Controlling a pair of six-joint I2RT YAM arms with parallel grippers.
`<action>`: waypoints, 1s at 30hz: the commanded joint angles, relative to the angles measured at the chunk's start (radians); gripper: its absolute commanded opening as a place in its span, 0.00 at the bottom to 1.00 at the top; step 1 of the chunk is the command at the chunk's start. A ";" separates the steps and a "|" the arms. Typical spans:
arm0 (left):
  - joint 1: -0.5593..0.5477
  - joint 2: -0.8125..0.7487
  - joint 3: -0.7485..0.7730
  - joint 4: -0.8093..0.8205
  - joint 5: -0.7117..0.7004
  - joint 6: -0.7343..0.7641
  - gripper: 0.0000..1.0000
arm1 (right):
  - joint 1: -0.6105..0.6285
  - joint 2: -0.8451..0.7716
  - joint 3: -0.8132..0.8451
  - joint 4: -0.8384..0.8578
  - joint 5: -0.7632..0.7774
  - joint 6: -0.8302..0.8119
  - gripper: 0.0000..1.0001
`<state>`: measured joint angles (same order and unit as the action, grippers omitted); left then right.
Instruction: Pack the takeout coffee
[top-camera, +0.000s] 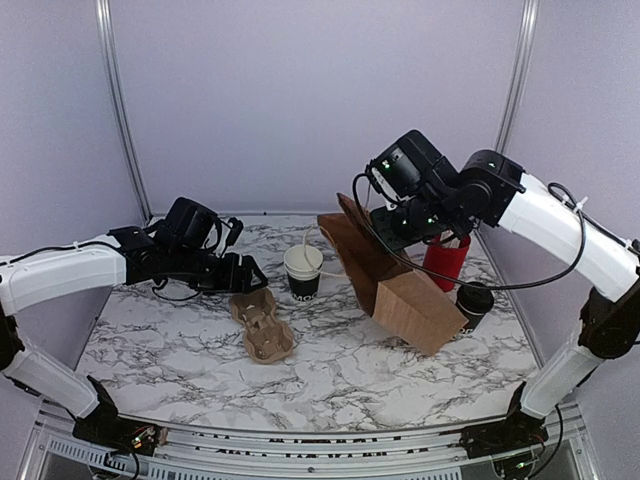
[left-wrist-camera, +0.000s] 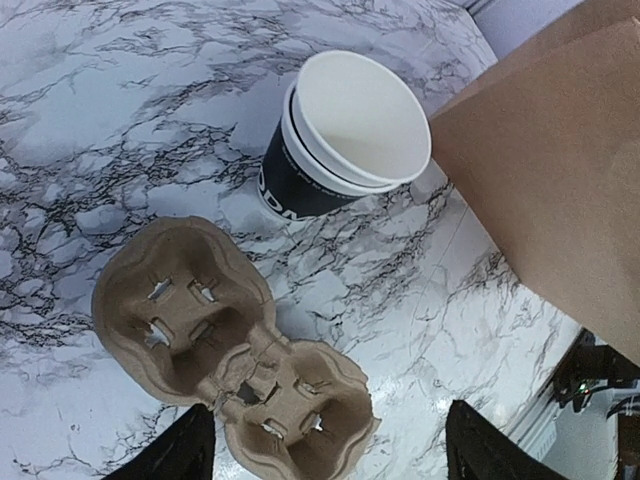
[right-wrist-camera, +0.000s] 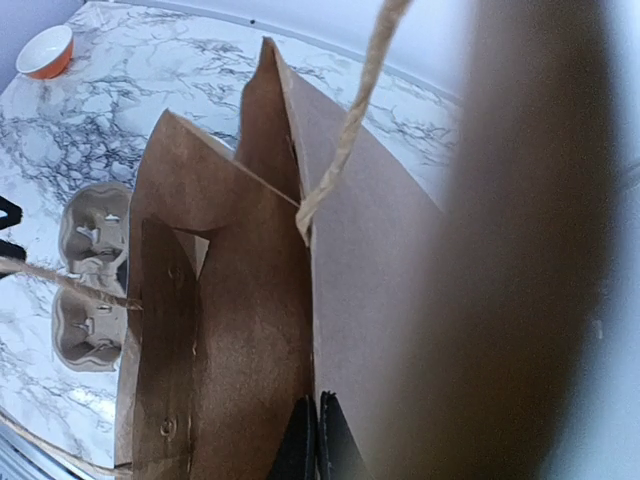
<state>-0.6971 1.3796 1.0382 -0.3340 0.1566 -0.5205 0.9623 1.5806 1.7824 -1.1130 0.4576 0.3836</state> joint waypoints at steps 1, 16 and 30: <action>-0.046 0.044 0.023 -0.036 -0.018 0.123 0.83 | 0.007 -0.067 -0.064 0.130 -0.107 0.024 0.00; -0.079 0.236 0.087 -0.121 -0.071 0.558 0.99 | 0.006 -0.162 -0.199 0.227 -0.137 0.049 0.00; -0.070 0.445 0.164 -0.180 -0.089 0.725 0.94 | 0.006 -0.218 -0.251 0.257 -0.132 0.059 0.00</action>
<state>-0.7715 1.7794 1.1488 -0.4644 0.0841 0.1520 0.9623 1.3998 1.5455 -0.8970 0.3229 0.4206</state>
